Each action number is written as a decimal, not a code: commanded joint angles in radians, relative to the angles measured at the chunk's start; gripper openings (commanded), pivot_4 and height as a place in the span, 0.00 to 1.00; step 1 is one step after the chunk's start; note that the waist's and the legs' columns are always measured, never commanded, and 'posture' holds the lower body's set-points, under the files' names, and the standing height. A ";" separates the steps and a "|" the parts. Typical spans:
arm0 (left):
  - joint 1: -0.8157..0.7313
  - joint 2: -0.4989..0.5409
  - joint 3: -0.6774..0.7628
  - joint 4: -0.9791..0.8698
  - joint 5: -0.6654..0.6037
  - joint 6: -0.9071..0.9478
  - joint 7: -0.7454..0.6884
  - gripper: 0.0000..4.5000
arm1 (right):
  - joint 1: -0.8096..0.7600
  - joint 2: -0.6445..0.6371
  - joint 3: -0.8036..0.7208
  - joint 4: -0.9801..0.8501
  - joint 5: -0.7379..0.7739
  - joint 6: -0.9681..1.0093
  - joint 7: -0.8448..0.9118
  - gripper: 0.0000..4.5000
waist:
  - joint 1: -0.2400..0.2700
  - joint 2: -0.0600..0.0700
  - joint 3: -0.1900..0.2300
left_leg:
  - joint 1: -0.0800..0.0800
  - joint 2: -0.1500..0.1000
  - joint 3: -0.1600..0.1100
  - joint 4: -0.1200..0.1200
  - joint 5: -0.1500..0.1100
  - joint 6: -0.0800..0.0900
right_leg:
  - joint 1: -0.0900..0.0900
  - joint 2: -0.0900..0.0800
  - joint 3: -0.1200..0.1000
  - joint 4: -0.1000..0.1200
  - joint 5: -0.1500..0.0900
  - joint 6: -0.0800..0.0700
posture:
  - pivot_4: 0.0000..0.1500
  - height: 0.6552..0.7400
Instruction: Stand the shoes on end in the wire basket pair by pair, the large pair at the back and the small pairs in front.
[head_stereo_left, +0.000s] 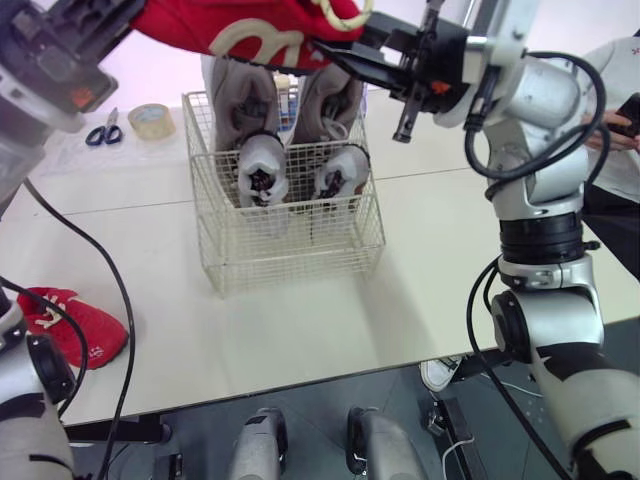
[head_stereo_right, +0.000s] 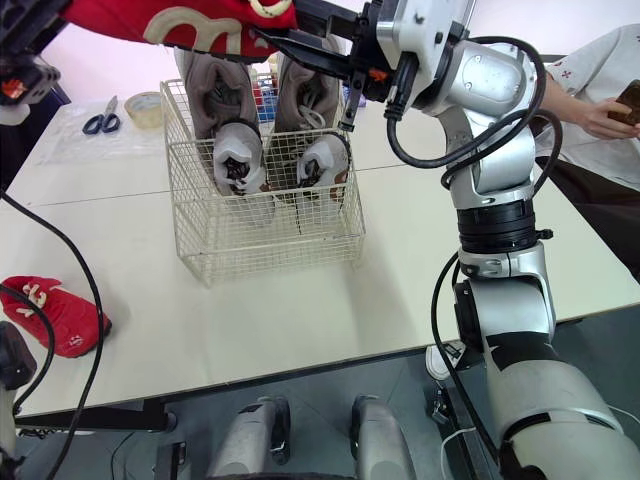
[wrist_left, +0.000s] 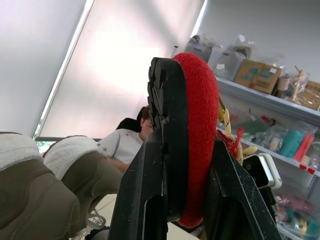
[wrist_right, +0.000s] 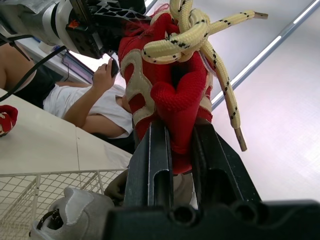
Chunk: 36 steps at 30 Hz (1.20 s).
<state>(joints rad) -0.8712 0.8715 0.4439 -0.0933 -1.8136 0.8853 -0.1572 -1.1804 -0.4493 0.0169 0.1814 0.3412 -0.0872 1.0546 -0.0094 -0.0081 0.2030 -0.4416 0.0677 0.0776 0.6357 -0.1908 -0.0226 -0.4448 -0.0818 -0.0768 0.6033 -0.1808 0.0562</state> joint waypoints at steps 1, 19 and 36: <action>0.018 -0.047 0.075 -0.054 -0.024 -0.082 0.025 0.06 | 0.010 0.007 -0.056 -0.016 0.067 0.106 -0.061 0.24 | -0.001 0.000 0.000 | 0.000 0.000 0.000 0.000 0.000 0.000 | 0.000 0.000 0.000 0.000 0.000 0.000 | 1.00 1.00; 0.057 -0.518 0.015 -0.291 0.244 -0.516 0.122 0.06 | 0.125 0.612 -0.254 -0.223 0.782 0.615 -0.742 0.99 | -0.003 -0.001 -0.001 | 0.000 0.001 -0.002 0.010 0.000 0.001 | 0.001 0.001 0.000 0.009 0.000 -0.001 | 1.00 1.00; 0.242 -0.574 -0.049 -0.353 0.267 -0.499 0.075 0.06 | 0.012 0.672 -0.199 -0.124 0.715 0.495 -0.660 0.94 | -0.004 -0.004 -0.002 | -0.002 0.001 -0.003 0.009 -0.001 0.002 | 0.001 0.001 0.000 0.005 -0.002 -0.004 | 1.00 1.00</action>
<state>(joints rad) -0.6265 0.2790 0.4029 -0.4175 -1.5522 0.3808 -0.0645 -1.1316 0.2039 -0.1891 0.0866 1.0437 0.4213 0.3739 -0.0132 -0.0126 0.2005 -0.4440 0.0686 0.0751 0.6449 -0.1920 -0.0207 -0.4443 -0.0809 -0.0770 0.6085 -0.1840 0.0542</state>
